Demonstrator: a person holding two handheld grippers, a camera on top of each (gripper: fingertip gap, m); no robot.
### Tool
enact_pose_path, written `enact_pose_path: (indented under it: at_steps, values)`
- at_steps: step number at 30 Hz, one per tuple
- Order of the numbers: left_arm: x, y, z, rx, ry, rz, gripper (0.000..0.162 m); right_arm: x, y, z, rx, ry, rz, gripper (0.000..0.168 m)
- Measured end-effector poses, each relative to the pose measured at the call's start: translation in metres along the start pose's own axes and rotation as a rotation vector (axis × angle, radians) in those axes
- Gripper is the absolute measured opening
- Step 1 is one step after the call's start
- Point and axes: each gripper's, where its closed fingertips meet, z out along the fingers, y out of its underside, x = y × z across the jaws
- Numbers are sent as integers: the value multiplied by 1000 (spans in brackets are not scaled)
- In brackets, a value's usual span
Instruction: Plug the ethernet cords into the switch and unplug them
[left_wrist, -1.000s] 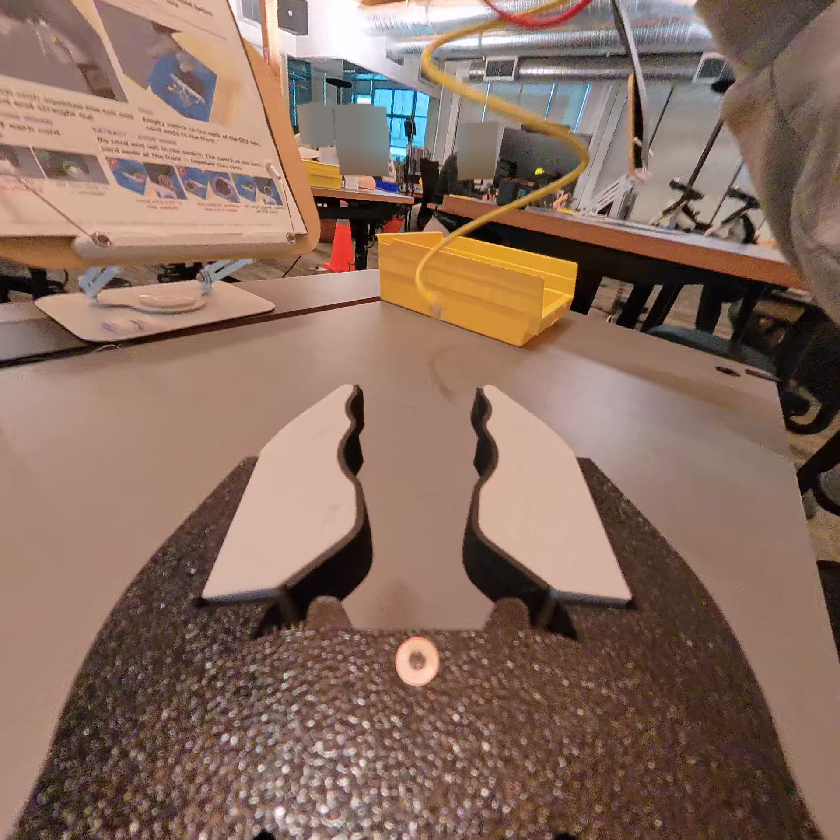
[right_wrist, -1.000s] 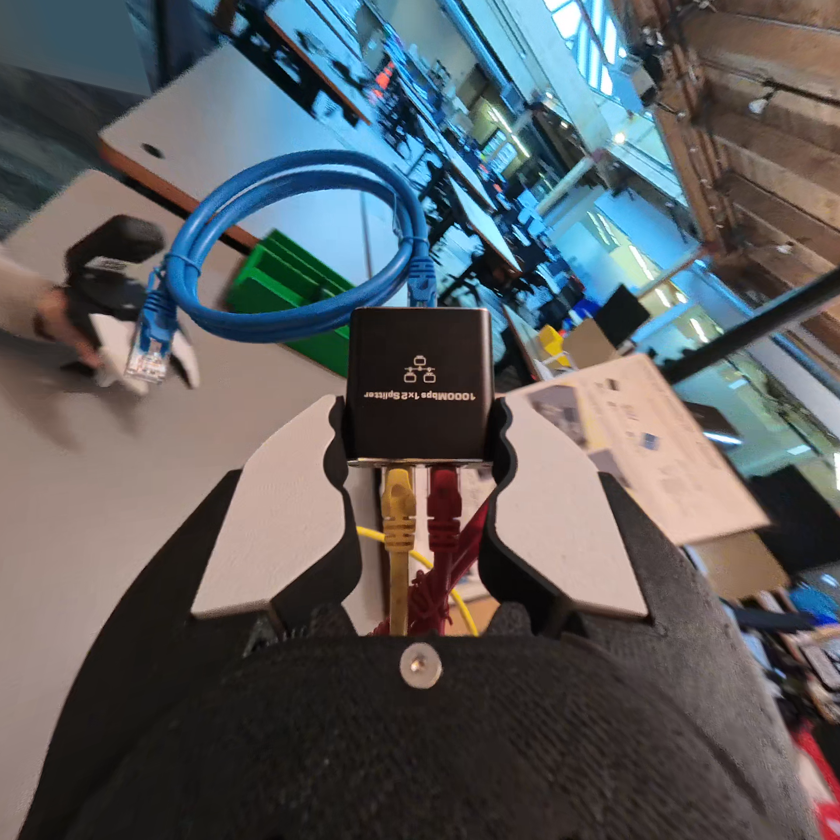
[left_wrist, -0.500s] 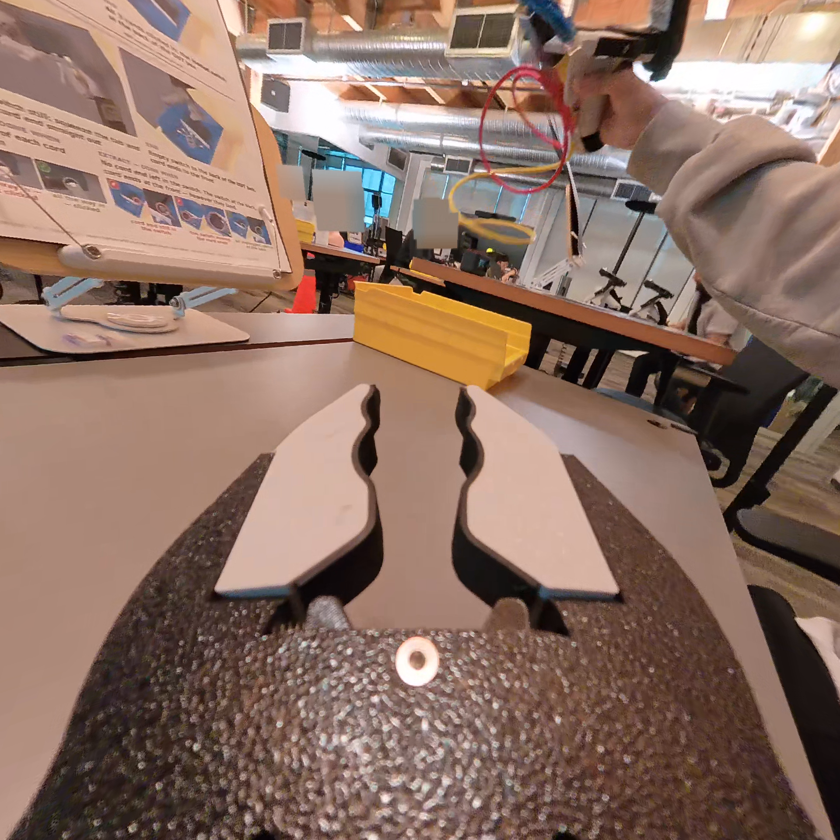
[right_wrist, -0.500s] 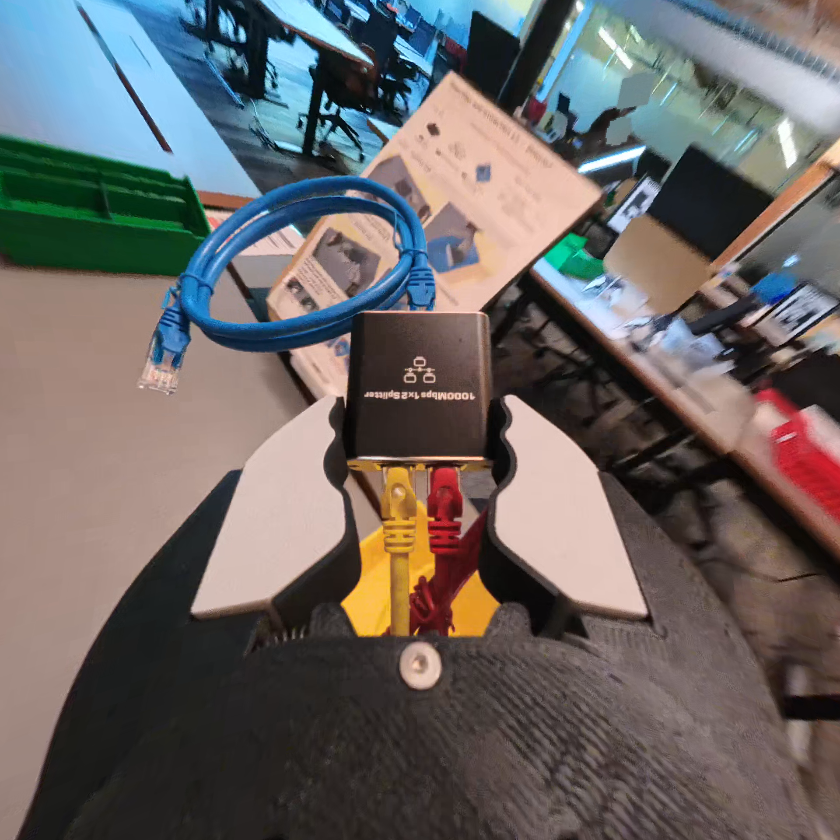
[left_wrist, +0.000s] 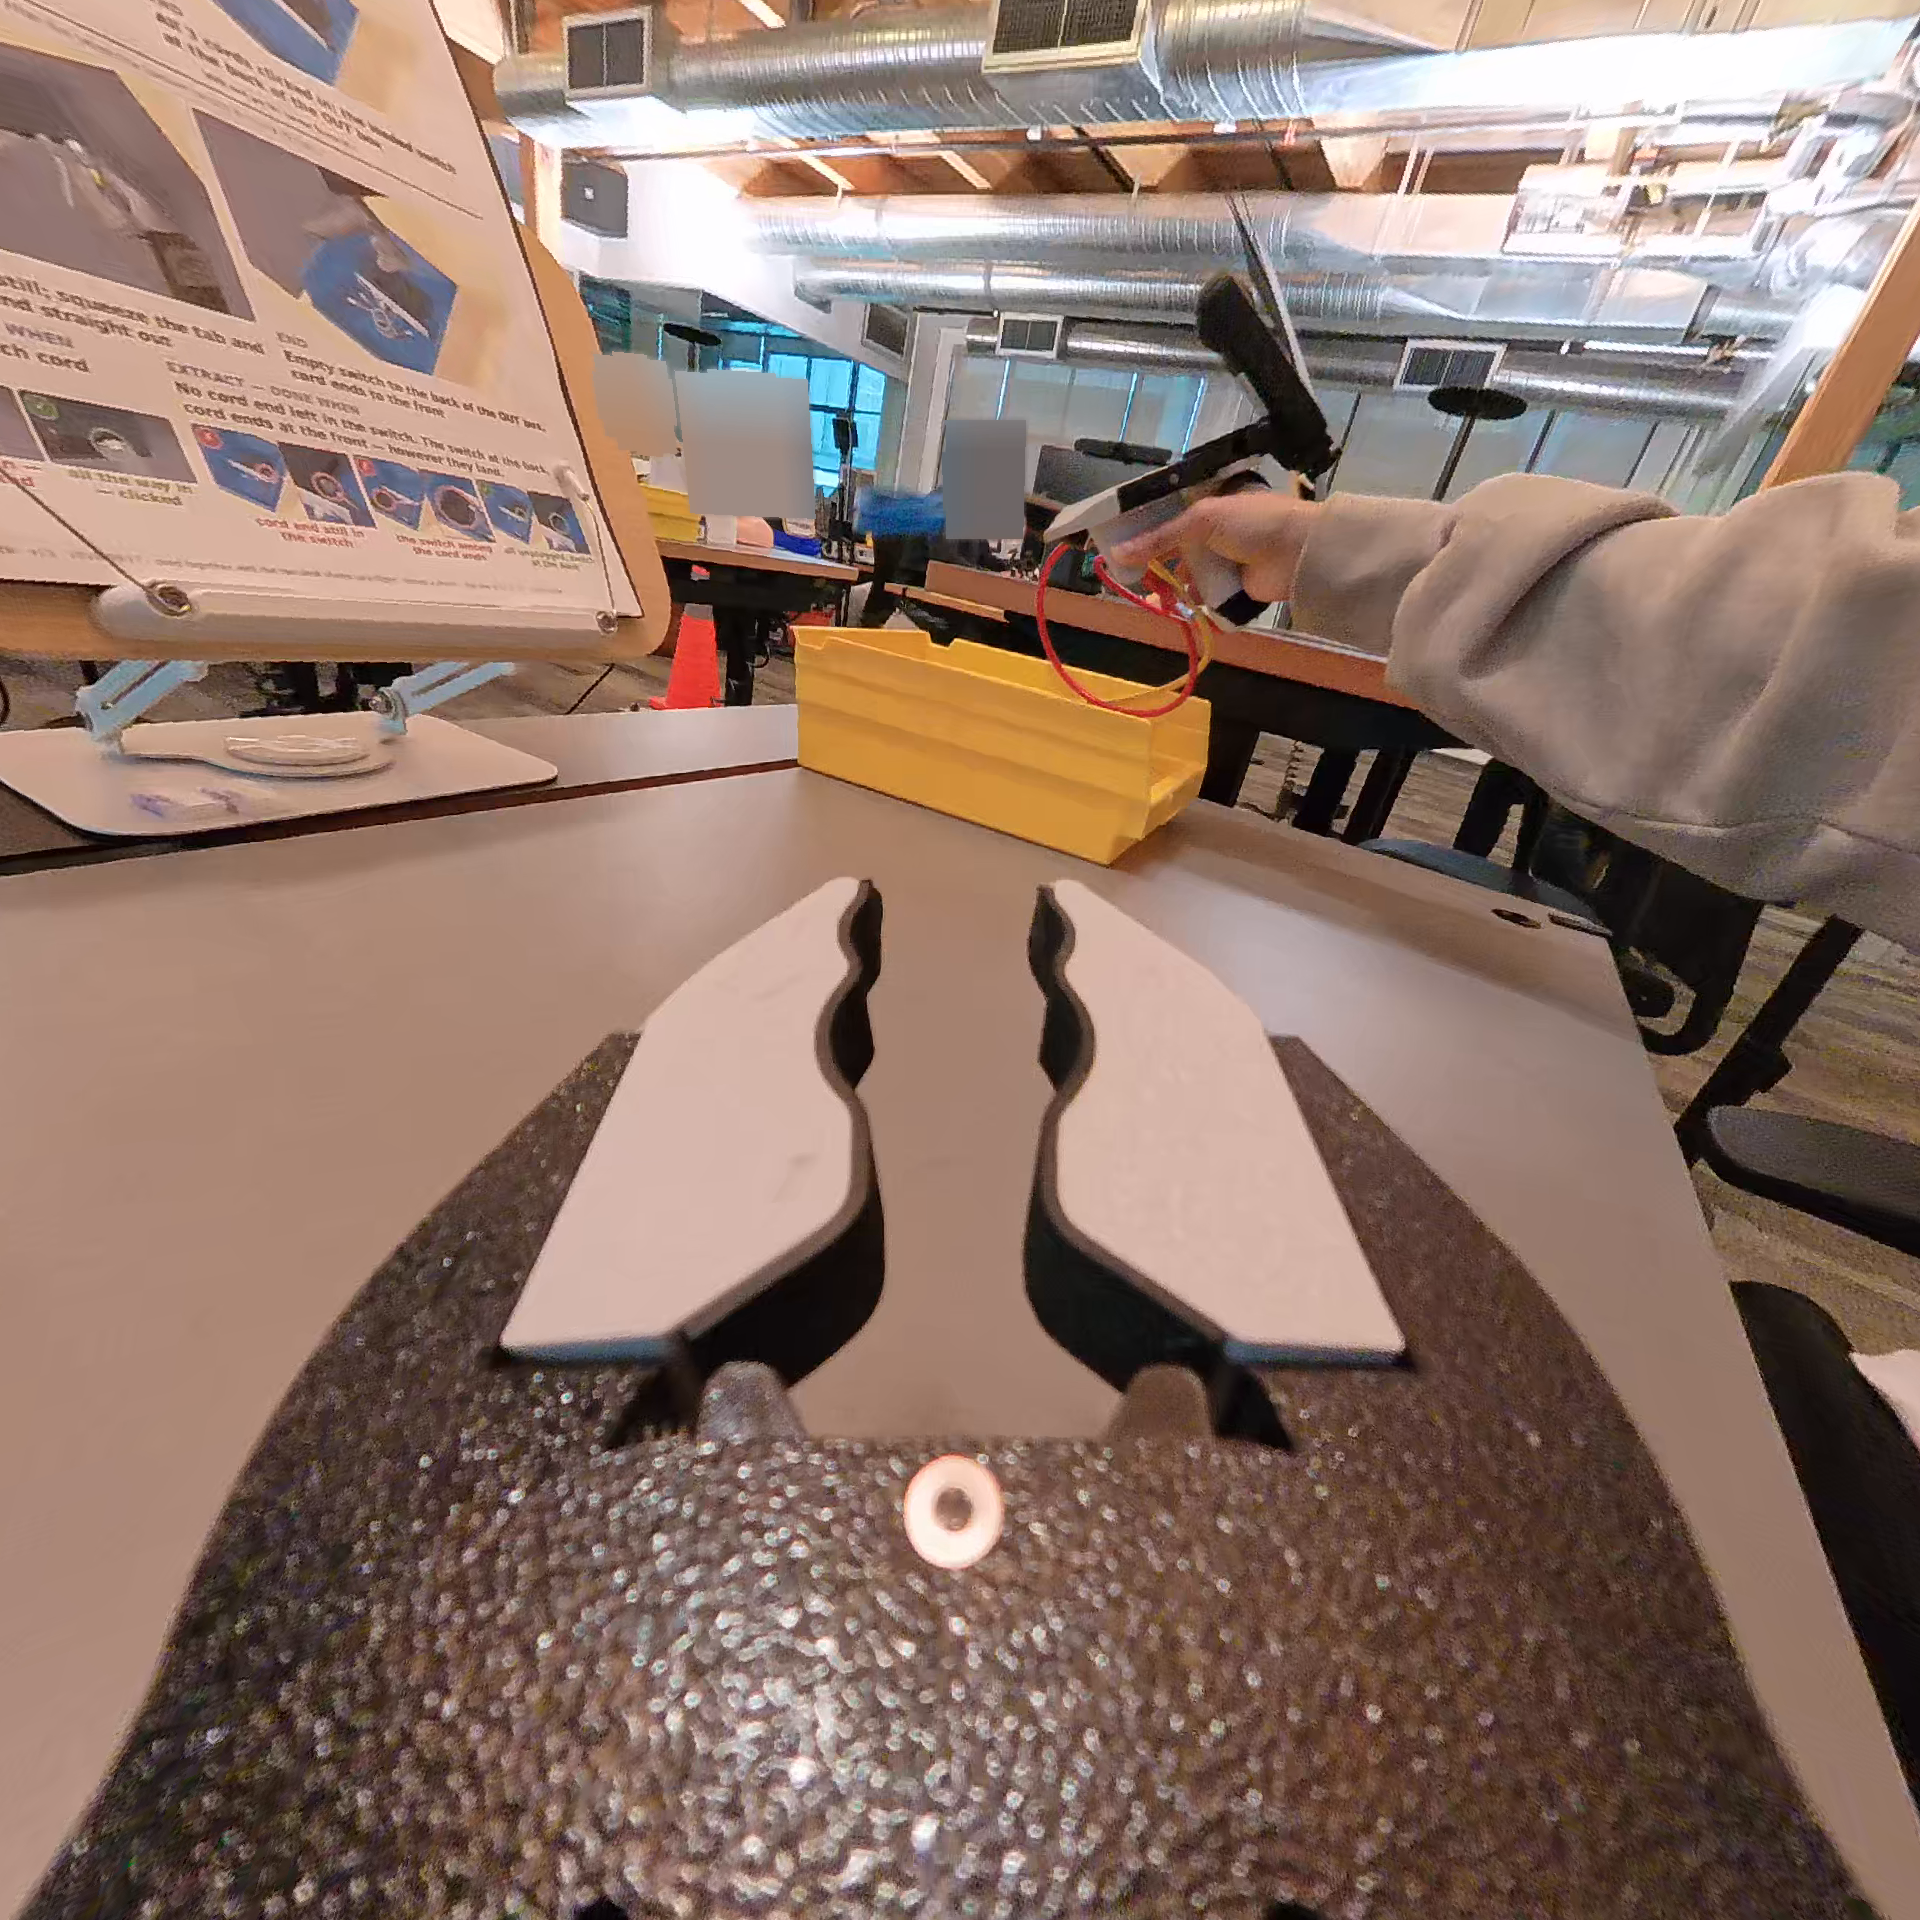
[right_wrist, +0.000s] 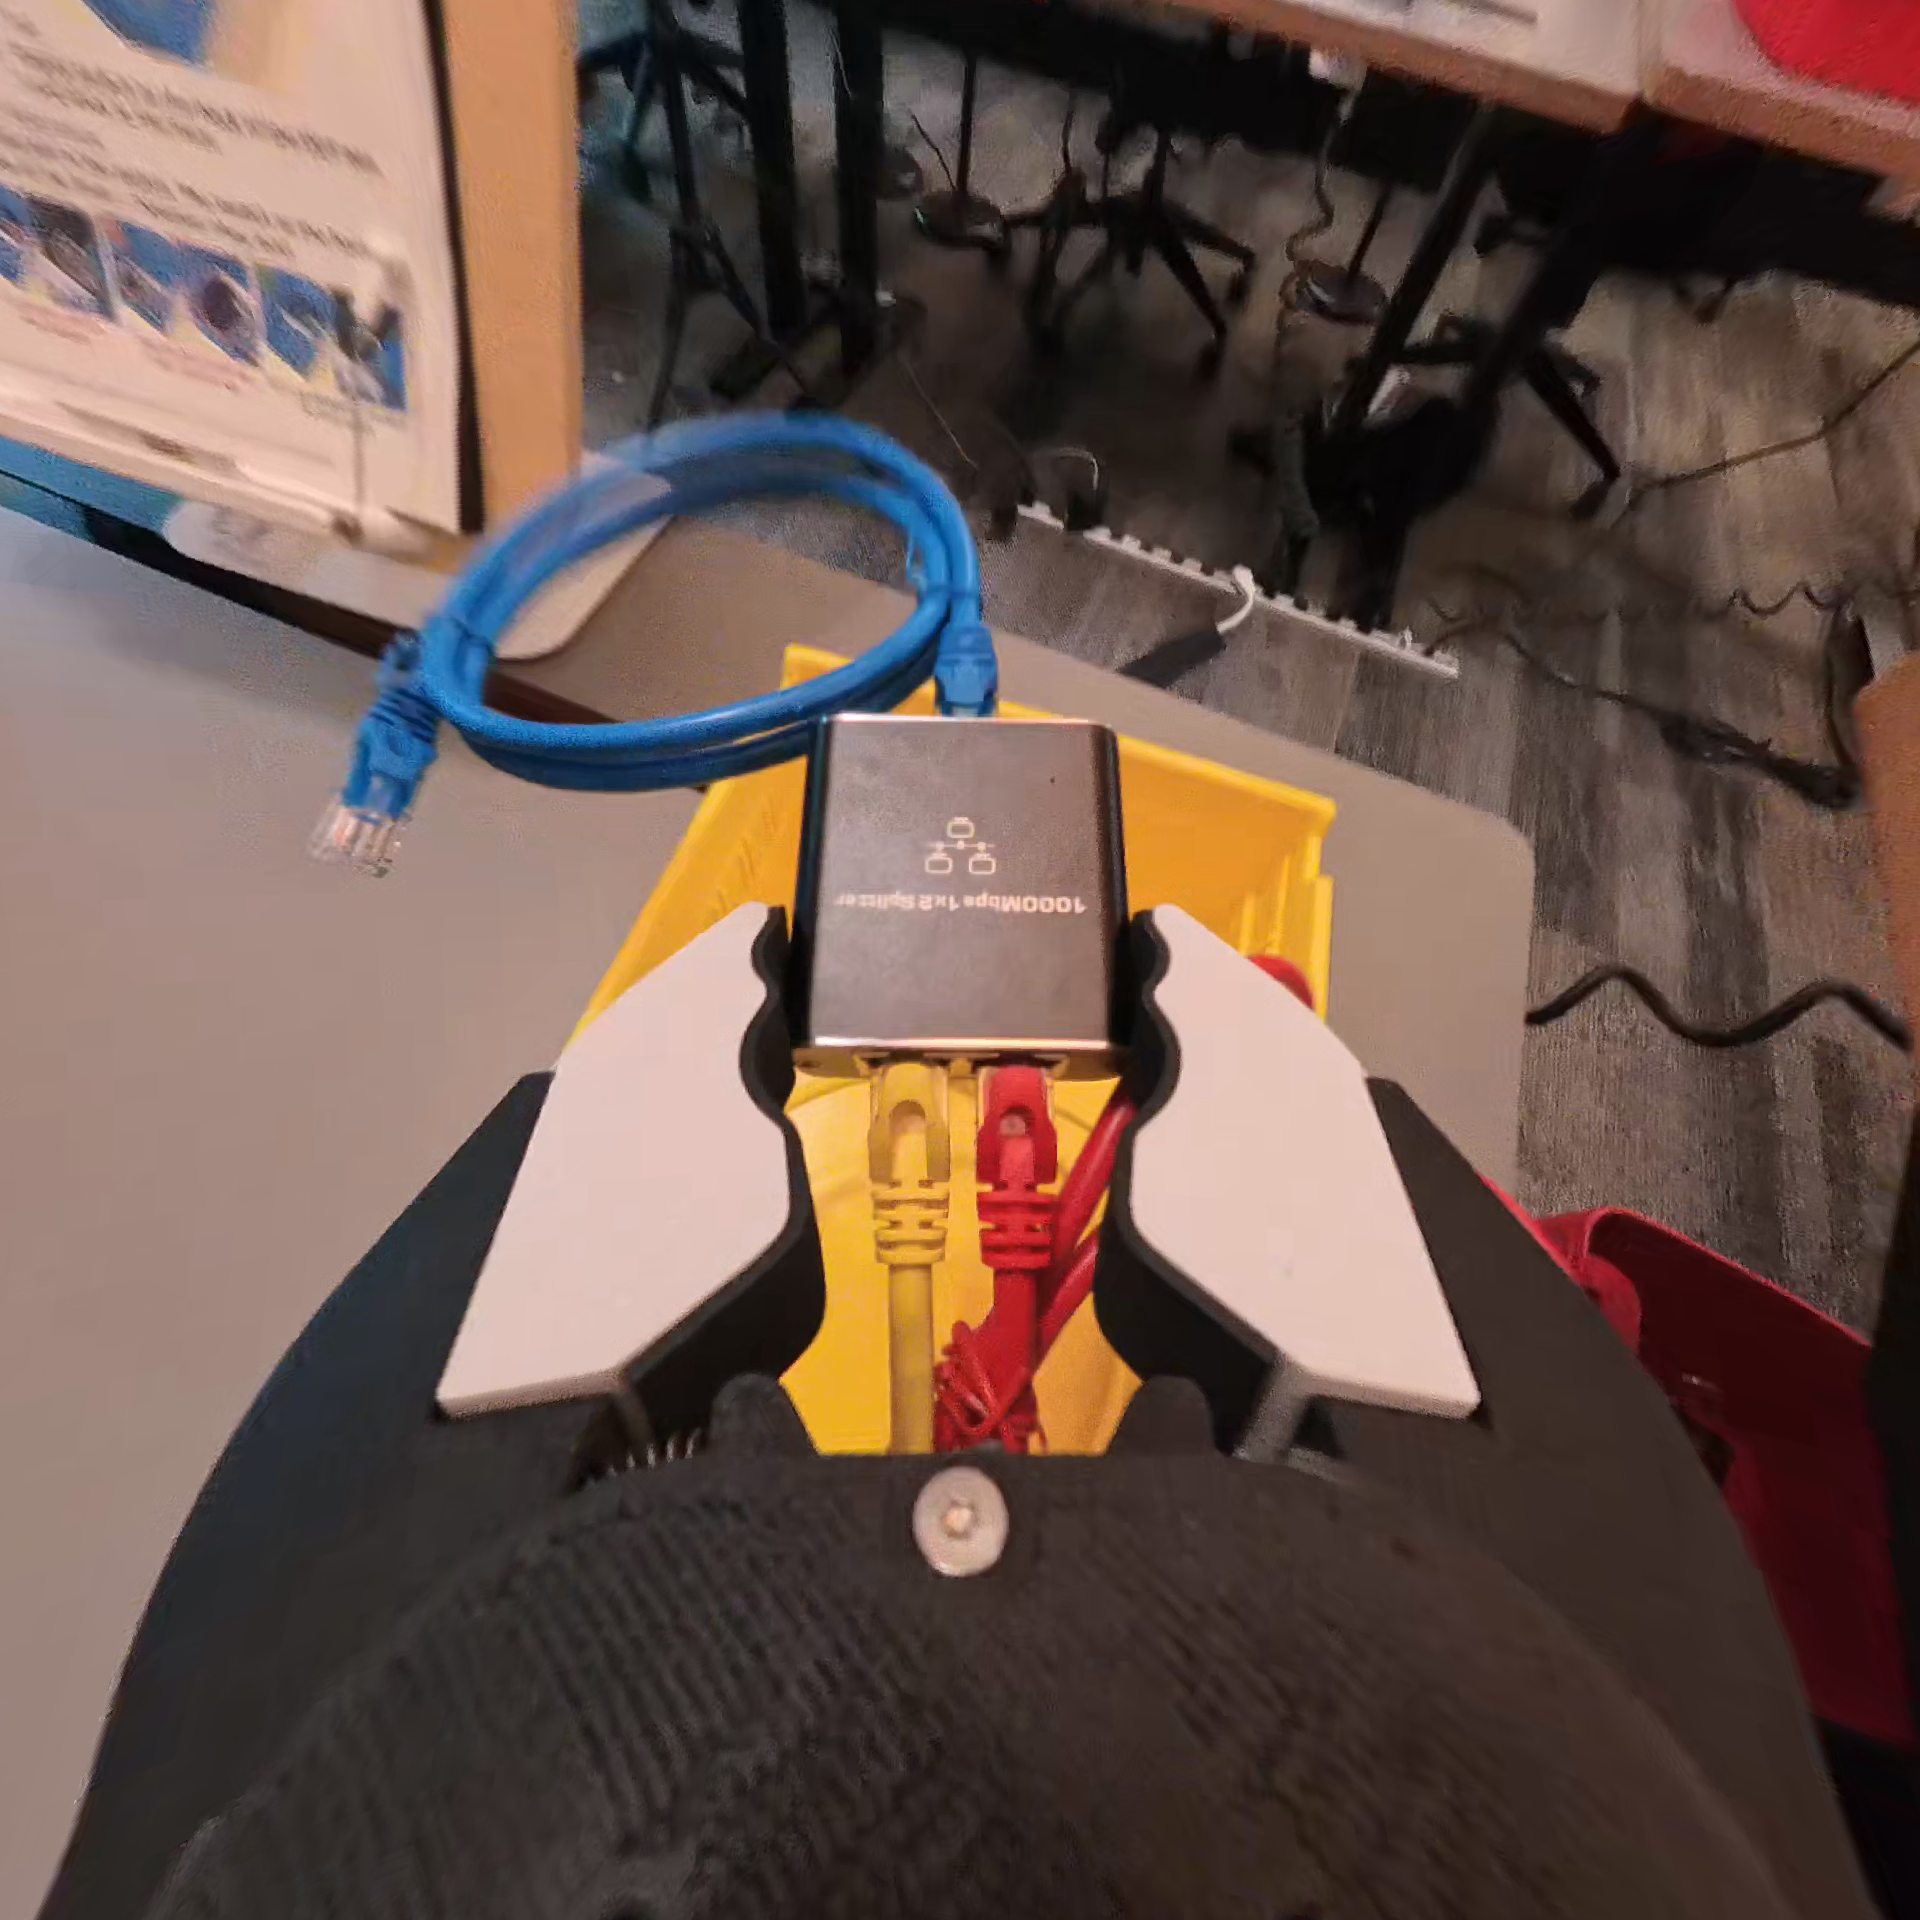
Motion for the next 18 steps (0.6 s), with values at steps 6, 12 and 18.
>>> enact_pose_path:
  at_steps: [6, 12, 18]
  values:
    - [3, 3, 2, -22, -2, 27, 28, -39, 39, 33, -195, -40, -230, 66]
    - [6, 5, 3, -38, -6, 61, 28, -56, 20, 25, -119, -99, -165, 0]
    - [8, 8, 6, -64, -5, 80, 30, -76, 15, 15, -93, -318, -71, 42]
